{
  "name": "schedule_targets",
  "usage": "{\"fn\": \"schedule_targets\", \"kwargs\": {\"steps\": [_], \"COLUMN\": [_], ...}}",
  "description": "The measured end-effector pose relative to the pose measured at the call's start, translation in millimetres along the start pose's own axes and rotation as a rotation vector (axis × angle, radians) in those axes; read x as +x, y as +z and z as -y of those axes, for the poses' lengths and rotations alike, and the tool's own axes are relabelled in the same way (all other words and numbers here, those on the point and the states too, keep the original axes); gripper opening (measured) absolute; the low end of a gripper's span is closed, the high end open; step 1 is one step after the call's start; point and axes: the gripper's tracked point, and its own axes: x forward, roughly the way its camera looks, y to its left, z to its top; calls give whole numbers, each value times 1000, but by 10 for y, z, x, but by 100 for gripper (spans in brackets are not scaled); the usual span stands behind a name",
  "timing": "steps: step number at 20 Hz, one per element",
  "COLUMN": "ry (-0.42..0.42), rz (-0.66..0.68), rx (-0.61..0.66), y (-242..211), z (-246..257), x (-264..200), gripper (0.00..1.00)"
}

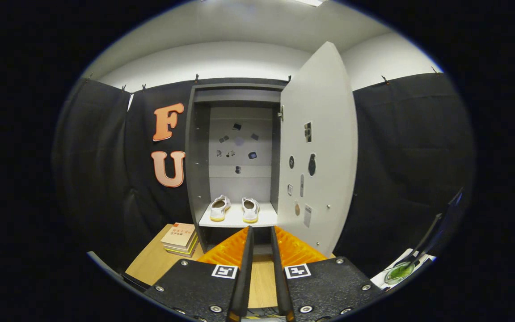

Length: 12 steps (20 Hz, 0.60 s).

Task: Open the shoe cabinet door, grab the shoes and put them into the shoe cabinet, then close the shoe cabinet door.

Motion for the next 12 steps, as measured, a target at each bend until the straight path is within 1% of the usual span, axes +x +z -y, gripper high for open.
{"fn": "schedule_targets", "kwargs": {"steps": [3, 5, 8, 10, 12], "ry": [-39, -61, -86, -86, -58], "rz": [22, 18, -12, -40, -55], "rx": [1, 13, 35, 64, 103], "y": [-18, -71, -249, -398, -521], "z": [348, 571, 935, 1149, 1290], "x": [-65, -78, 9, 101, 231], "gripper": [31, 36, 40, 43, 44]}}
